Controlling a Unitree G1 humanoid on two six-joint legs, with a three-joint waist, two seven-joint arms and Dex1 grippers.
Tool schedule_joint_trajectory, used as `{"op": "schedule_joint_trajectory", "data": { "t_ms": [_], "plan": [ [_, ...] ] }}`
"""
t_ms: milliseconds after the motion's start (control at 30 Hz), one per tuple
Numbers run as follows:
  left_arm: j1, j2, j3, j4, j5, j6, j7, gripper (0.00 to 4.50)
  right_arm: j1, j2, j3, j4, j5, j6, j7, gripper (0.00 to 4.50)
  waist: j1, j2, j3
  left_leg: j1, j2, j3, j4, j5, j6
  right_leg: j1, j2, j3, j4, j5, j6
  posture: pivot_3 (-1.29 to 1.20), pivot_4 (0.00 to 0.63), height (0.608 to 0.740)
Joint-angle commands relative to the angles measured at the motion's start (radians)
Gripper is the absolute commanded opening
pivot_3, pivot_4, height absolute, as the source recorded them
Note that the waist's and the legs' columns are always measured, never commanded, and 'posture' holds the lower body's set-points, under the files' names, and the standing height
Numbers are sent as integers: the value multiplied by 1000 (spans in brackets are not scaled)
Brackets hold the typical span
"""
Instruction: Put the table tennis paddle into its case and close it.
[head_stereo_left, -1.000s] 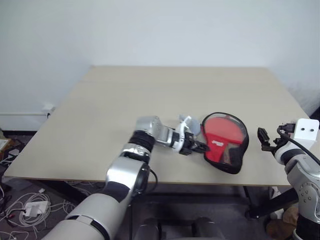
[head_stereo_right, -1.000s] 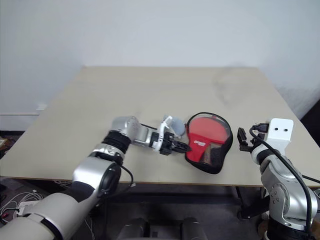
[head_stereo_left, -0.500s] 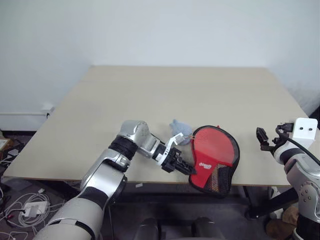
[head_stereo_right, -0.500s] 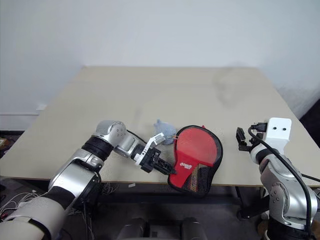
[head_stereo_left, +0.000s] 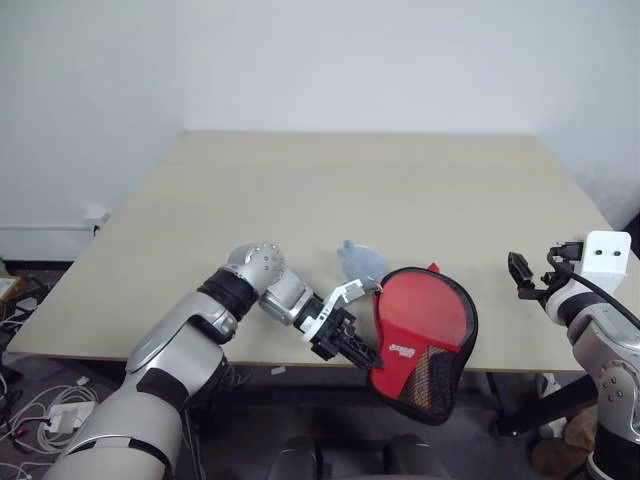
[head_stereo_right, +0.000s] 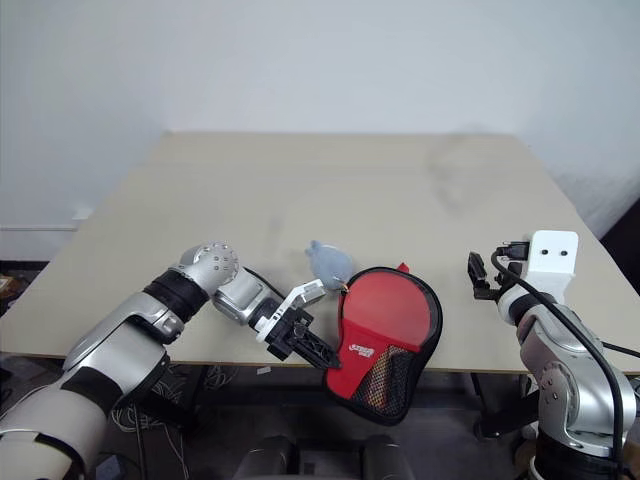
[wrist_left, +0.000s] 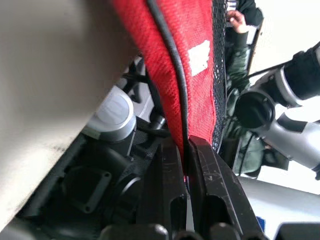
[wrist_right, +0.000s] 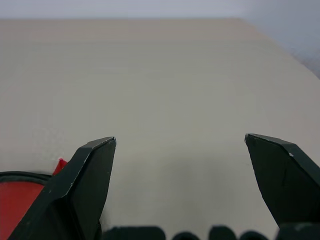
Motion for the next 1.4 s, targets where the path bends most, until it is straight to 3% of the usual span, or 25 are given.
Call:
{"op": "schedule_joint_trajectory", "data": {
  "t_ms": [33, 433, 567, 633, 733, 1000, 1033, 1167, 1300, 1400],
  "plan": [
    [10, 5, 75, -79, -17, 11, 31, 22, -23, -13, 10, -11, -15, -21, 3, 4500, 0, 0, 0, 0, 0, 0, 0, 0, 0, 0, 0, 0, 0, 0, 0, 0, 0, 740],
    [-21, 1, 76, 57, -43, 11, 123, 22, -38, -13, 20, 1, -18, -25, 9, 4500, 0, 0, 0, 0, 0, 0, 1, 0, 0, 0, 0, 0, 0, 0, 0, 0, 0, 740],
    [-25, -21, 114, 118, -39, 11, 166, 1029, -36, -15, 22, 12, -25, -32, 15, 4500, 1, 0, 0, 0, 0, 0, 1, 0, 0, 0, 0, 0, 0, 0, 0, 0, 0, 740],
    [-21, -31, 130, 120, -41, 11, 180, 1029, -41, -15, 25, 17, -27, -33, 16, 4500, 0, 0, 0, 0, 0, 0, 1, 0, 0, 0, 0, 0, 0, 0, 0, 0, 0, 740],
    [-8, -35, 162, 84, -31, 11, 190, 1562, -53, -15, 27, 18, -29, -32, 18, 4500, 0, 0, 0, 0, 0, 0, 1, 0, 0, 0, 0, 0, 0, 0, 0, 0, 0, 740],
    [6, -41, 230, 54, -10, 11, 199, 4269, -56, -15, 26, 21, -36, -32, 27, 4500, 0, 0, 0, 0, 0, 0, 0, 0, 0, 0, 0, 0, 0, 0, 0, 0, 0, 740],
    [0, -37, 238, 57, 12, 11, 197, 4463, -58, -14, 23, 19, -31, -30, 30, 4500, 0, 0, 0, 0, 0, 0, 0, 0, 0, 0, 0, 0, 0, 0, 0, 0, 0, 740],
    [5, 8, 239, -31, 149, -7, 134, 4463, -75, -12, 12, 15, -3, -7, 42, 4500, -1, 0, 0, 0, 0, 0, 0, 0, 0, 0, 0, 0, 0, 0, 0, 0, 0, 740],
    [37, 147, 77, -309, 436, -255, -134, 4463, -97, -21, 5, 14, 34, 20, 74, 4500, -1, 0, 0, 0, 0, 1, -2, 1, -2, -1, 0, 1, 0, 1, -1, 0, 0, 740],
    [78, 210, 39, -443, 612, -535, -362, 4463, -141, -44, 24, 13, 83, 38, 133, 4500, 0, 1, 0, 0, 0, 2, -2, 1, -2, -1, 0, 1, 0, 1, -1, 0, 0, 740]
  ]
}}
